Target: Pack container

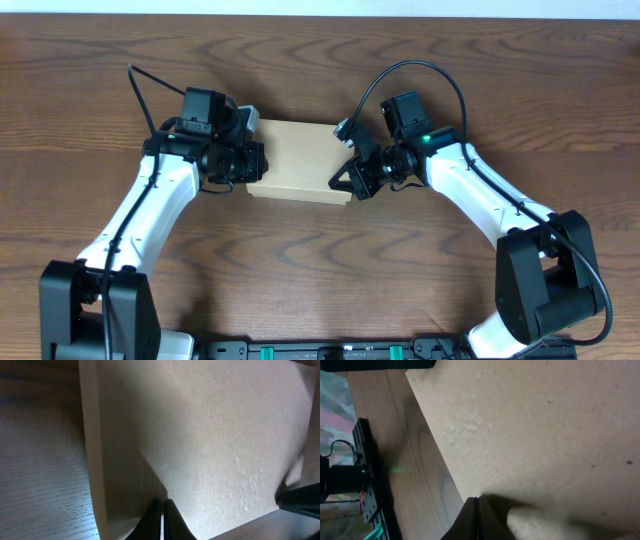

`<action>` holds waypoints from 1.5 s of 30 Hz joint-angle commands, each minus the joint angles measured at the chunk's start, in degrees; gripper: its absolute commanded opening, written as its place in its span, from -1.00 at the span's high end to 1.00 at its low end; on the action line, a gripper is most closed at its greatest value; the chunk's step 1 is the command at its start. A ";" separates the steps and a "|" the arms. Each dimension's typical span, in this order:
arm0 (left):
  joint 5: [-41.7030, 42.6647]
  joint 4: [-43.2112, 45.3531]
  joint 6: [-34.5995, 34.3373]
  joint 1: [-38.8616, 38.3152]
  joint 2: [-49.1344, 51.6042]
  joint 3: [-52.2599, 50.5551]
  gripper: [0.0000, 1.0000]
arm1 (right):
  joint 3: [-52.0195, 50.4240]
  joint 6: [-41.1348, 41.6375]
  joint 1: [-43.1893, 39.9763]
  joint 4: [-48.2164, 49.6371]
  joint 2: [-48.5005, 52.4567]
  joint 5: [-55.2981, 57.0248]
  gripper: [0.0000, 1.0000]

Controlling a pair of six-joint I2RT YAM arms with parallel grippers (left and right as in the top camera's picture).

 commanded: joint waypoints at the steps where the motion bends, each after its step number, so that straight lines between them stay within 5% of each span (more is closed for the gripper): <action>1: -7.63 -2.34 -1.64 -0.07 3.82 -4.52 0.88 | -1.62 0.83 0.57 0.02 1.81 6.21 0.97; 11: -6.03 -8.74 -1.70 -0.07 -3.21 0.94 0.88 | 4.92 2.29 -1.07 -2.45 -4.50 5.88 0.97; 16: -6.08 -13.22 -1.73 -0.20 -13.38 1.40 0.88 | 6.05 10.99 -2.05 -3.06 -12.61 14.47 0.97; 30: -8.52 -29.62 -0.31 -0.24 -37.86 1.38 0.88 | 5.66 17.86 2.10 -21.77 -35.74 24.50 0.97; 42: -8.59 -38.75 -1.99 -0.24 -59.74 -6.08 0.88 | -18.12 26.21 9.81 -13.14 -56.92 31.71 0.97; 43: -8.59 -37.92 -2.01 -0.24 -61.02 -6.86 0.89 | -19.34 27.32 9.79 -12.13 -57.90 31.71 0.72; 44: -8.61 -37.31 -2.64 -0.24 -61.77 -7.21 0.85 | -20.44 28.46 9.79 -11.26 -58.66 31.71 0.21; 45: -8.59 -36.76 -3.69 -0.24 -62.25 -7.23 0.67 | -21.14 29.29 9.81 -10.91 -58.99 31.69 -0.59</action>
